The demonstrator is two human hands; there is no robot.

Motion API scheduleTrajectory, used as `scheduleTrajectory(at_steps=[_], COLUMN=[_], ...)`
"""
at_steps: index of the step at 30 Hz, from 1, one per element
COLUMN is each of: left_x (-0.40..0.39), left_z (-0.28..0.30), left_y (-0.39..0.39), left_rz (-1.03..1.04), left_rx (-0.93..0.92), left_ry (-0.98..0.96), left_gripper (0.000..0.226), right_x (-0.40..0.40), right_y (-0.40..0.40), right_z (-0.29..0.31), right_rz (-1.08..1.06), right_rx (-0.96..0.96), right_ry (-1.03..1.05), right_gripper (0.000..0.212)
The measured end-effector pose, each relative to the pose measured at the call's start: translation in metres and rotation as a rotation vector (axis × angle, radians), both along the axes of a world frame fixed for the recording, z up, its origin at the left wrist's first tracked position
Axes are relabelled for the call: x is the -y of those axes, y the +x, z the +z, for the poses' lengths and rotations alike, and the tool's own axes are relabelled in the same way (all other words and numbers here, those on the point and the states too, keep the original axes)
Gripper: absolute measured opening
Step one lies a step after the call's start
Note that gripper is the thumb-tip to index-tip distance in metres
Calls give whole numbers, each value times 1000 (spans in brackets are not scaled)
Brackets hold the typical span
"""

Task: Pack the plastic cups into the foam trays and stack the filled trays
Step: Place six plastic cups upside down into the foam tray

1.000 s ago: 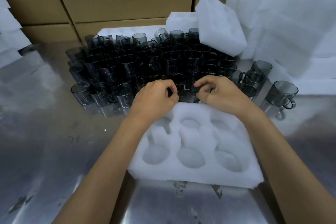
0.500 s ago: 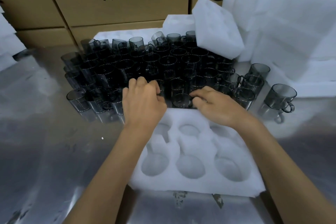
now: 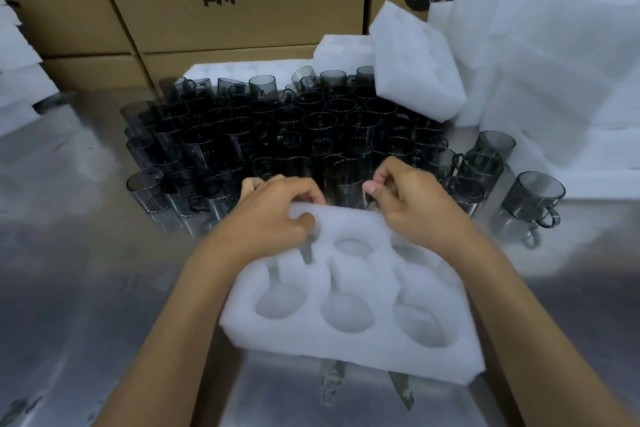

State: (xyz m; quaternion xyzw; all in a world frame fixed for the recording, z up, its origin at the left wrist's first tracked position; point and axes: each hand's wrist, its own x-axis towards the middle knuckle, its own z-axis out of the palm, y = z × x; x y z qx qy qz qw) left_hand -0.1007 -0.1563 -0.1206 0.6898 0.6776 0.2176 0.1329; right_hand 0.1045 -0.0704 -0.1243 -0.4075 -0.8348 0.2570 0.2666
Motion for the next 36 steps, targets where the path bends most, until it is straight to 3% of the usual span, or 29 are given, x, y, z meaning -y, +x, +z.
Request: scheduleTrajectory(at_steps=[3,6,12,19,23,26,31,36], left_x=[-2,-4,-5,-3,-2,0,5,8], left_z=[-5,-9,-10,-7,0,3,9,13], left_y=[-1,2,7,8,15,21,13,8], left_rz=[26,46,37,105,109,77,75,33], left_rx=[-11,-2,46,185,415,361,320,351], left_ry=[51,102,182,200,362,459,411,368], left_gripper=[30,33,36,40,76,66,68,71], right_x=[0,2,10,11,12,13,16,17], right_y=[3,5,3,3,1,2,0,-1], right_z=[8,17,21,17,15,18,20,18], right_rz=[-18,28,182,150,123,146,130,131], right_rx=[-132,-327,-606,-691,-751,-807,-706,-596], right_ry=[-7,-83,-425,-725,-827,-898,-866,-738], right_gripper=[8,17,21,22,11,10,20,12])
